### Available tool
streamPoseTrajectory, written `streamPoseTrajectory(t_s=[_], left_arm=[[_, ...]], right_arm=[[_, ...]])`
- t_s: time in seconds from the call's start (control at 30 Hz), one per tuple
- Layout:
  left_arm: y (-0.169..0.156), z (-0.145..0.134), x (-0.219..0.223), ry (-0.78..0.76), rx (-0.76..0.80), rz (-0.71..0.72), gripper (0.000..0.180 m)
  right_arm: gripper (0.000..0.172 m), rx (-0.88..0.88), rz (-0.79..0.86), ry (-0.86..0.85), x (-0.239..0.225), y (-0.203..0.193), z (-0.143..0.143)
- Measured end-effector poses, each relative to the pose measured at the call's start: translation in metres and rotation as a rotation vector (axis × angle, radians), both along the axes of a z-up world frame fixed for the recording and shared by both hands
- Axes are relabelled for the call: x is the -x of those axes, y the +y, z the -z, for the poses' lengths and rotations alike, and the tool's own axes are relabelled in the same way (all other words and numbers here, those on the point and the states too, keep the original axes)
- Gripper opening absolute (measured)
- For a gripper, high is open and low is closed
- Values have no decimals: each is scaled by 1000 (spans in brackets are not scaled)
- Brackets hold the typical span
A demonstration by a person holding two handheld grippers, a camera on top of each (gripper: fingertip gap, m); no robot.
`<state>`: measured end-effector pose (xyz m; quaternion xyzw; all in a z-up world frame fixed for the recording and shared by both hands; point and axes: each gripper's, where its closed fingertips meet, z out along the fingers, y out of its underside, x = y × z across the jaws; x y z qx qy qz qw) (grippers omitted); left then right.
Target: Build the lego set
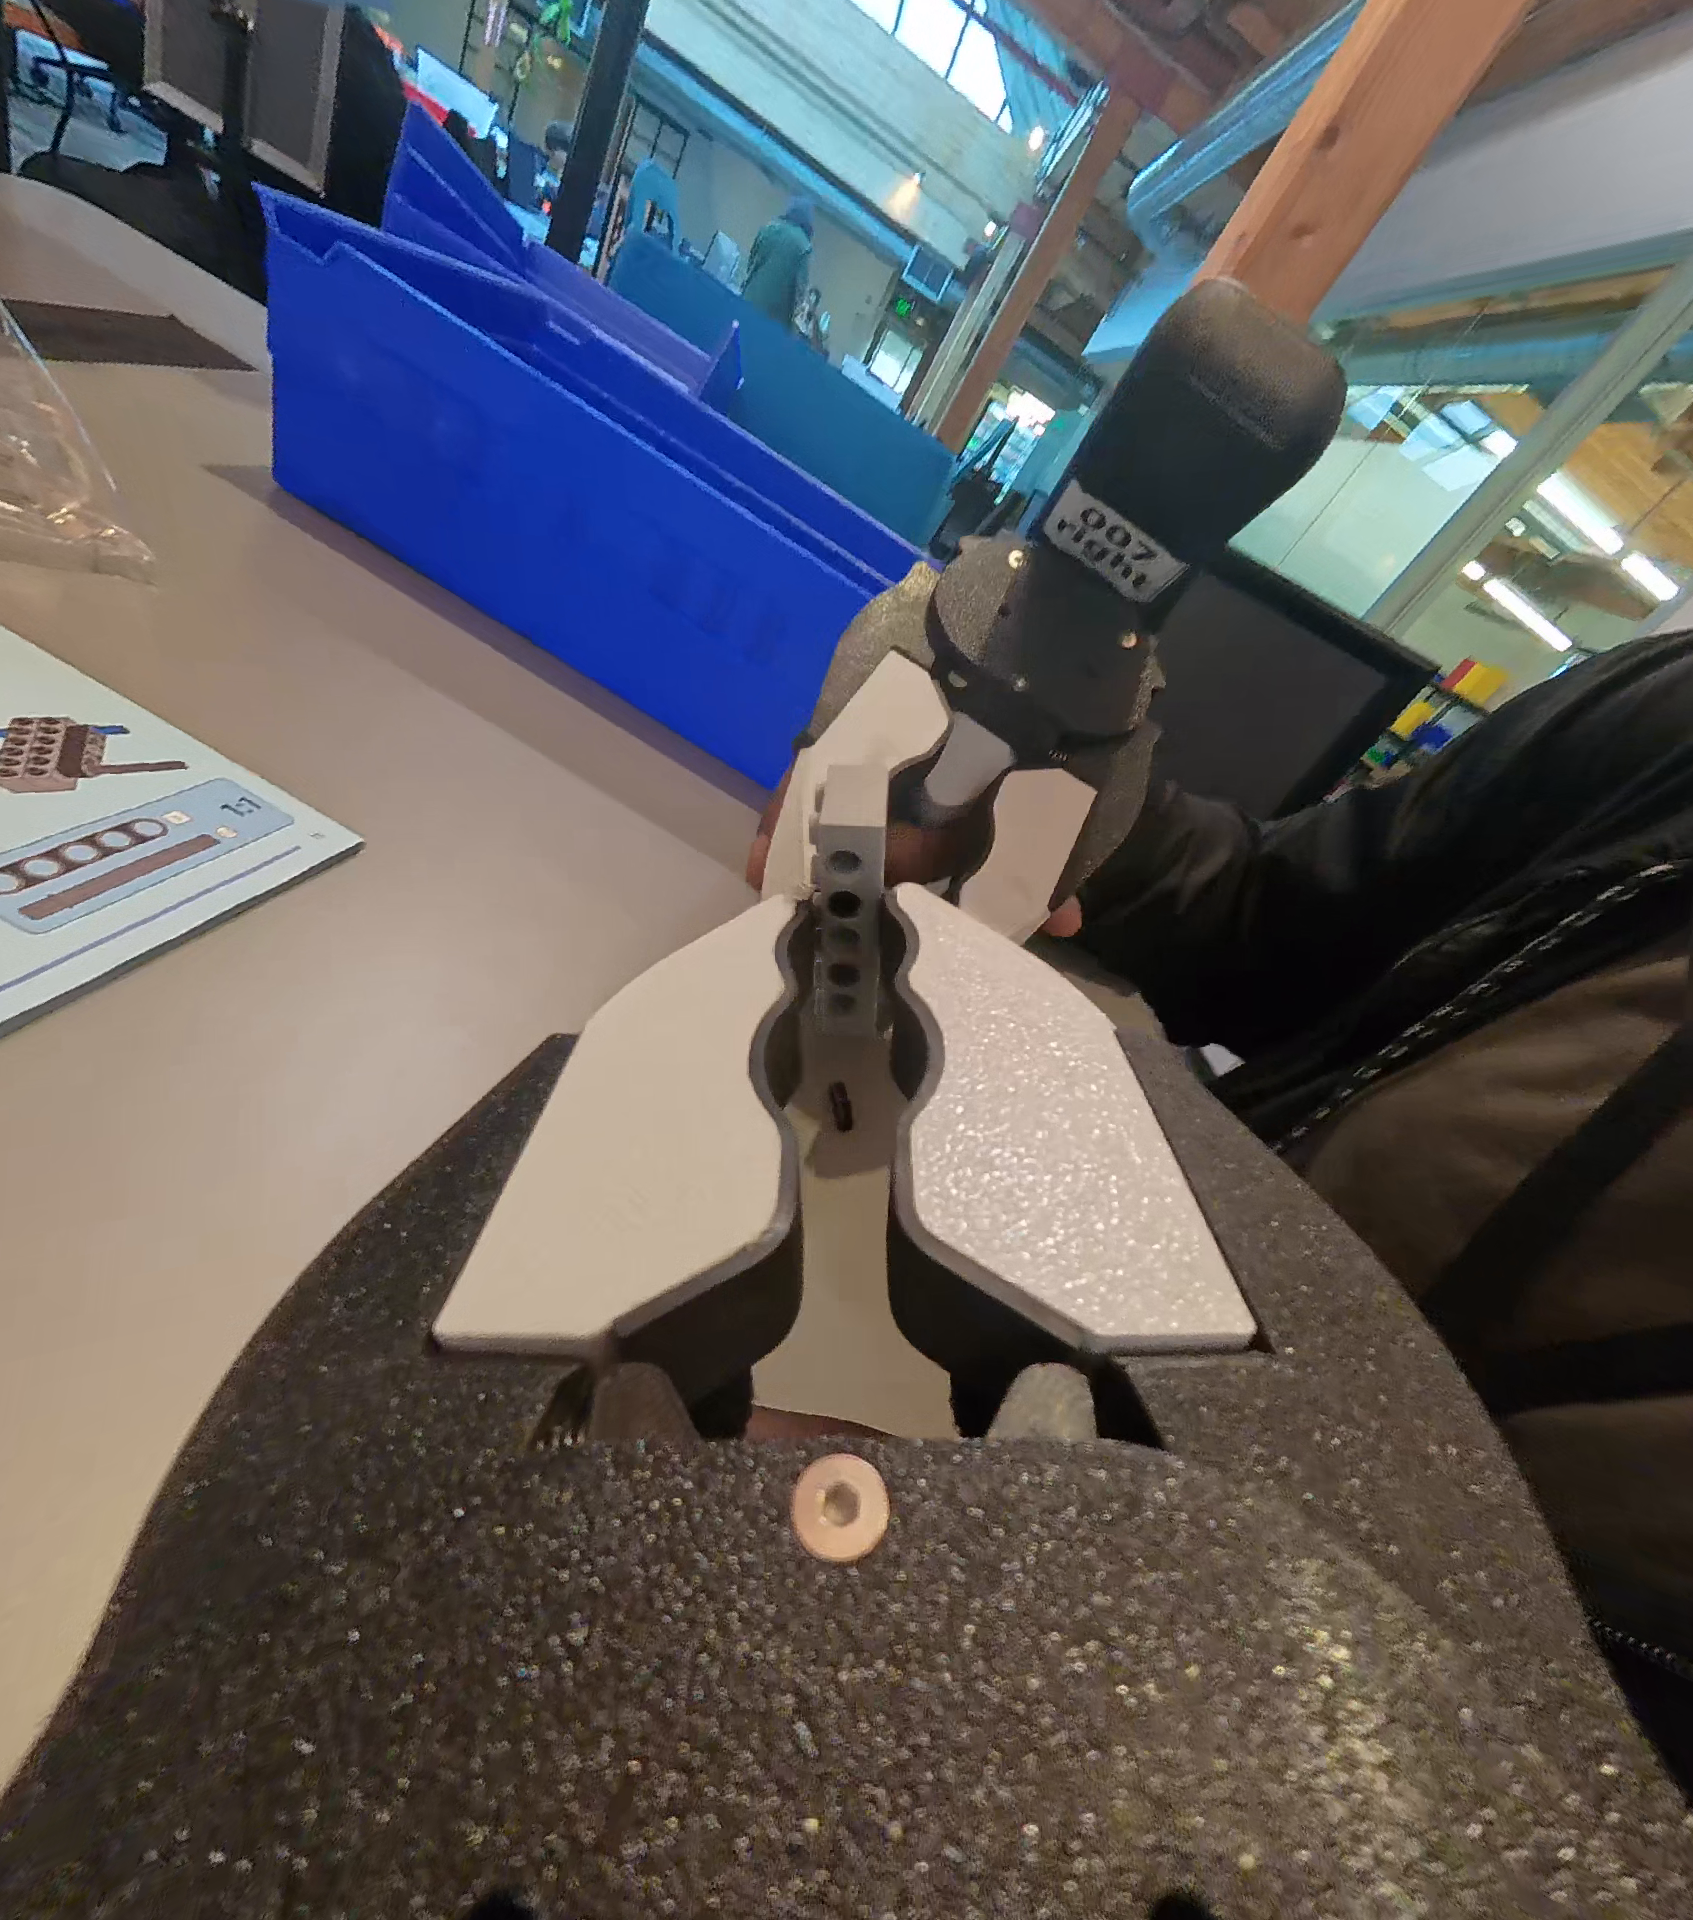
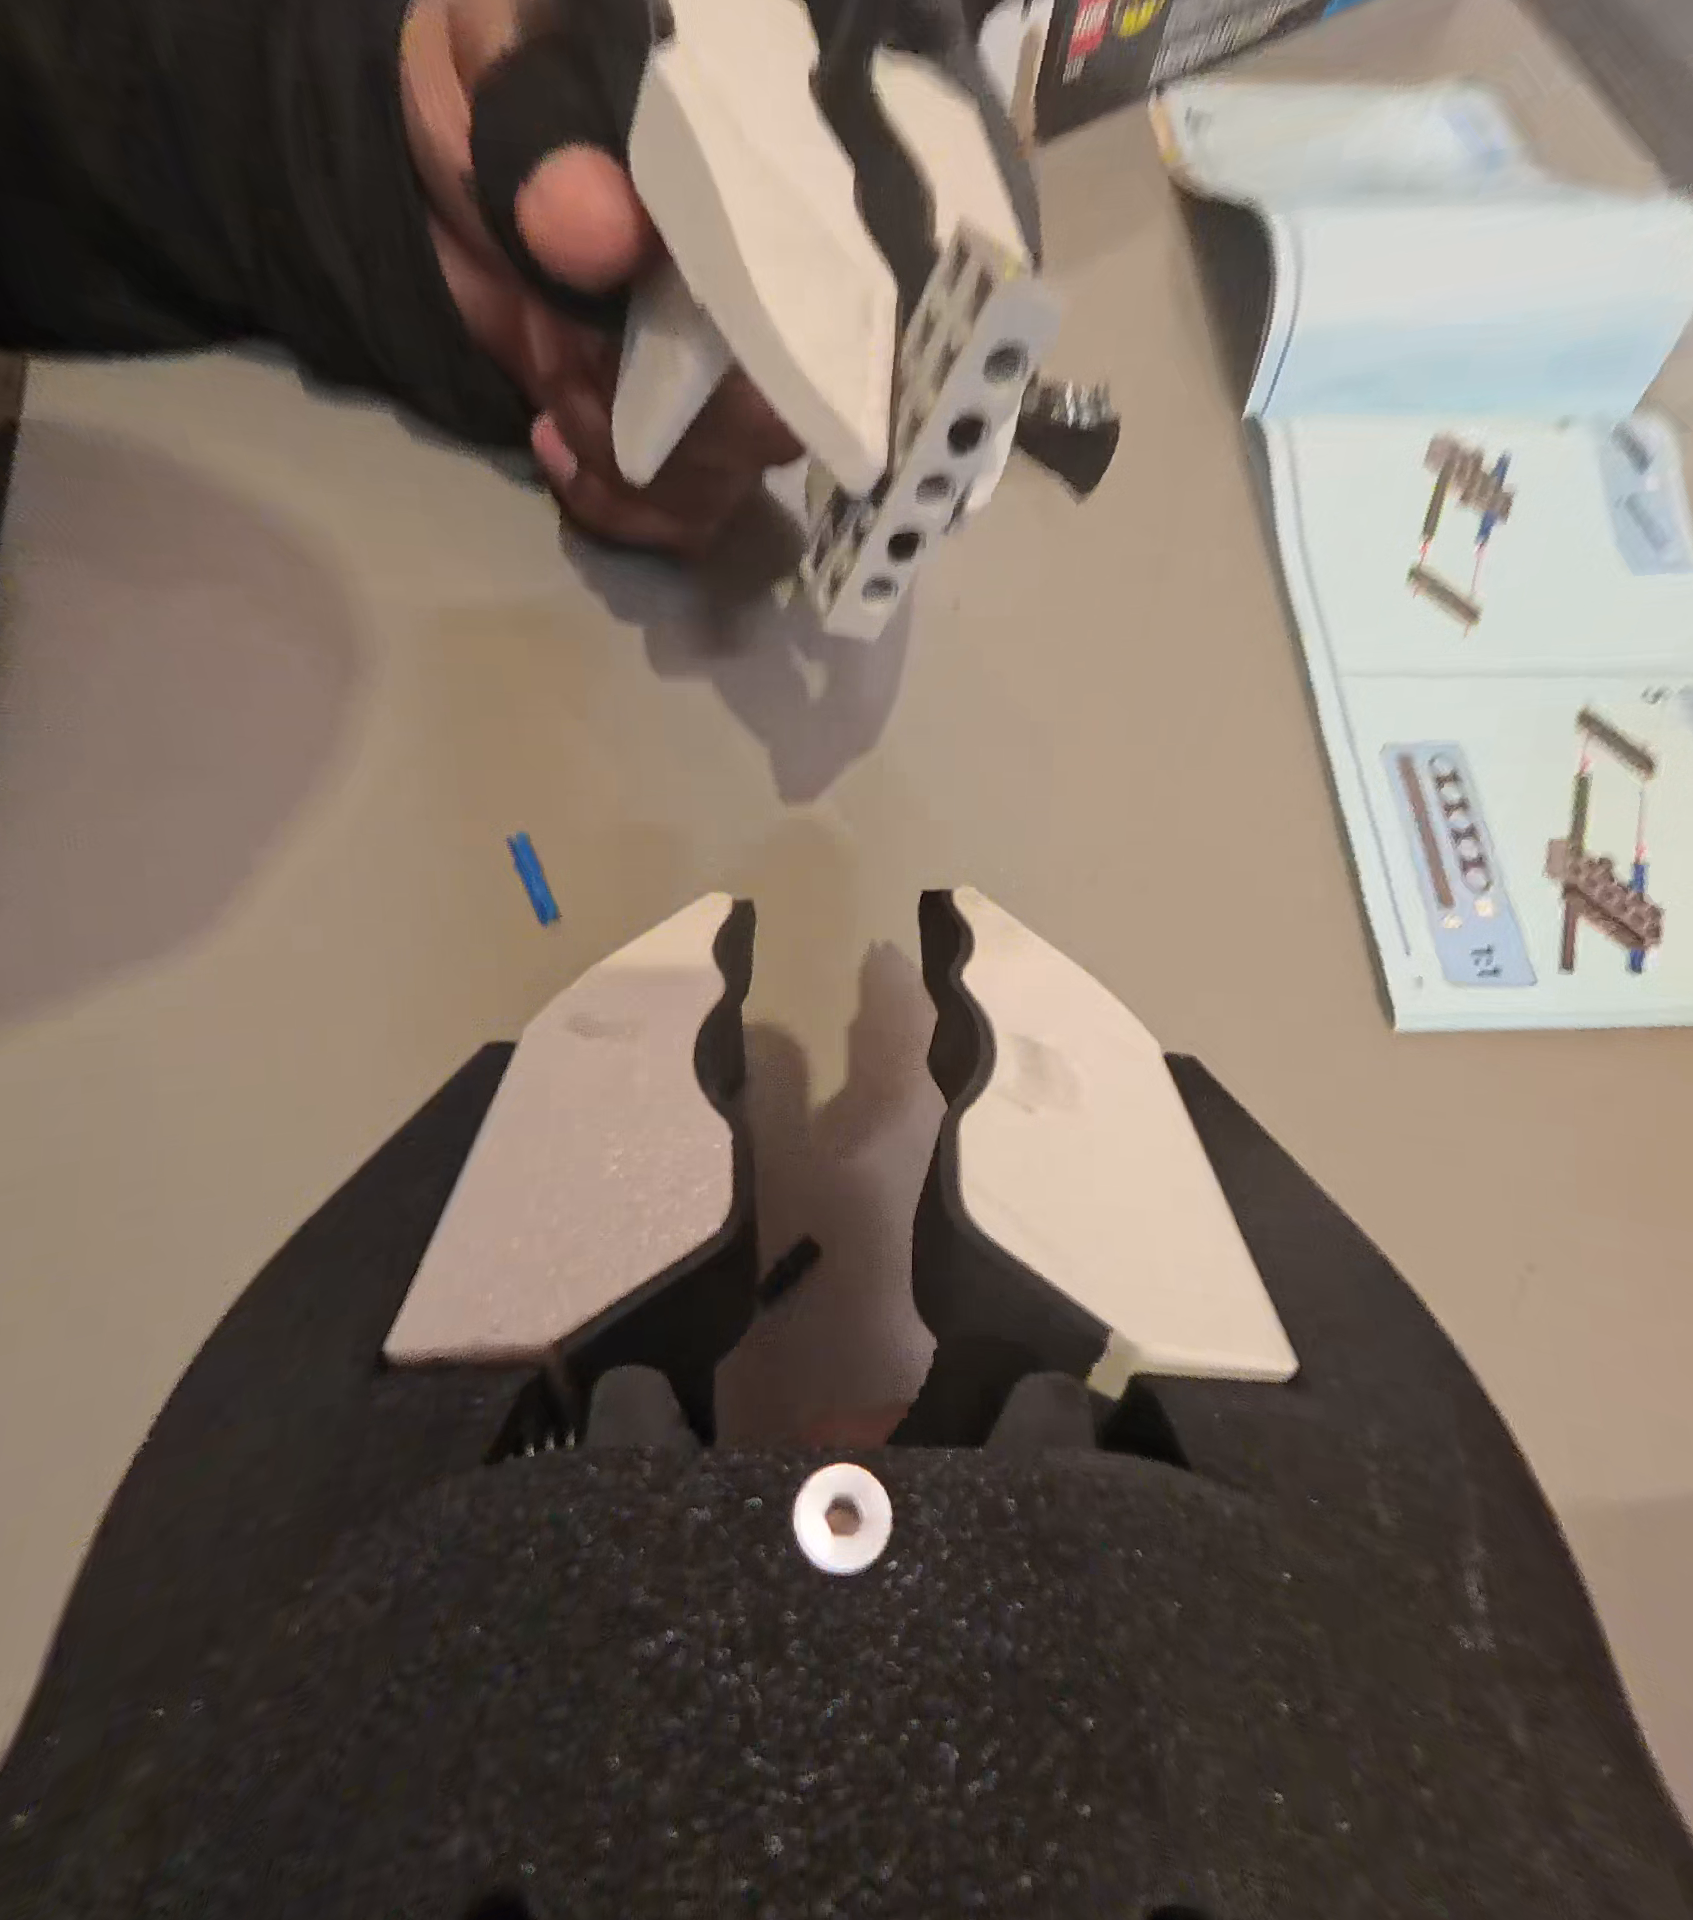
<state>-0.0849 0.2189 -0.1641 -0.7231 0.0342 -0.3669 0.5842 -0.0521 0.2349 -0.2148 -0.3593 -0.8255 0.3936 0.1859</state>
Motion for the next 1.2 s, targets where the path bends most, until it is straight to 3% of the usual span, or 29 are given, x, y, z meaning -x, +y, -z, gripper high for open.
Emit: streamPoseTrajectory(t_s=[0.47, 1.2], left_arm=[[-3, 17, -2, 114, 97, 10, 12], [-4, 24, -5, 140, 139, 25, 12]], right_arm=[[22, -153, -118, -199, -29, 2, 46], [4, -176, -133, -133, -22, -3, 45]])
